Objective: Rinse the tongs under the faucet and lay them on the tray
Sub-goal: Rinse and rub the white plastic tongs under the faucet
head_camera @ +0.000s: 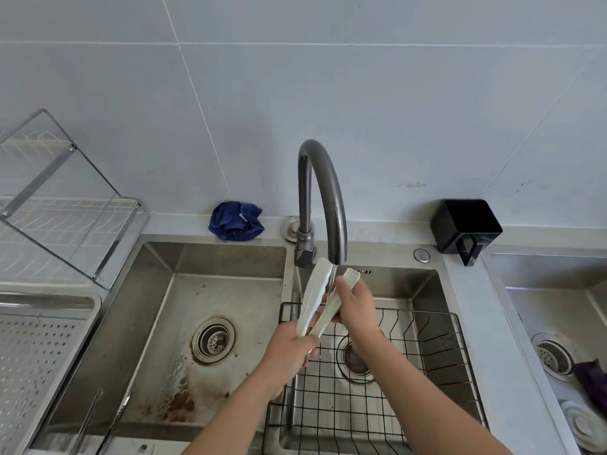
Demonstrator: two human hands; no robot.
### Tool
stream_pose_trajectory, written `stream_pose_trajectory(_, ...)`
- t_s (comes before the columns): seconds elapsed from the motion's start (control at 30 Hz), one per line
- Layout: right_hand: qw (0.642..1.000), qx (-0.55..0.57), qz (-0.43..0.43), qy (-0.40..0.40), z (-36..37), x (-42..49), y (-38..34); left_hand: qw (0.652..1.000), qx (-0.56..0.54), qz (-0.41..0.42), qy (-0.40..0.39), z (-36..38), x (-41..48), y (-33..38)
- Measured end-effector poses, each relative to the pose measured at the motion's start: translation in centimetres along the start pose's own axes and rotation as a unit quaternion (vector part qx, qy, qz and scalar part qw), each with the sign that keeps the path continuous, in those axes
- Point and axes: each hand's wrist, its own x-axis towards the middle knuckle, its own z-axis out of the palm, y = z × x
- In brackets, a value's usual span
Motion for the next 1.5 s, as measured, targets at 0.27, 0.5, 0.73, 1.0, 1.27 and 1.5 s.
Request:
stream_pose_trajectory(0.27, 0.995, 0.033, -0.028, 0.087, 1.0, -0.7, 0.1, 1.0, 0.011, 0.02, 0.011, -0.5, -0.6, -1.5)
stream_pose_trajectory(0.5, 0.988, 0.129, 0.028, -0.079, 1.7, -0.6, -1.3, 0.998, -0.068, -0.017, 0.004, -1.4, -0.5, -0.9)
stream_pose_trajectory(0.73, 0.998, 0.051, -0.022, -0.015, 1.9, -1.2, -1.5, 0.997, -0.051, 0.018, 0.062, -0.1, -0.9, -2.2)
stream_pose_trajectory(1.0, 0.962, -0.23, -0.121, 0.081, 1.8, -2.2, -0.3, 0.991, -0.004, 0.031, 0.131, 0.3, -1.5, -3.7)
stream_pose_trajectory(1.27, 0.994, -0.079, -0.042, -0.055, 1.2, -2.6, -0.9, 0.986, 0.009, 0.034, 0.164, -0.1, -1.8, -3.4)
stream_pose_trajectory(1.5, 0.984, -0.145, -0.102, 0.005, 0.8, -1.7, -1.8, 0.983, 0.05, 0.058, 0.164, 0.3, -2.4, -2.9)
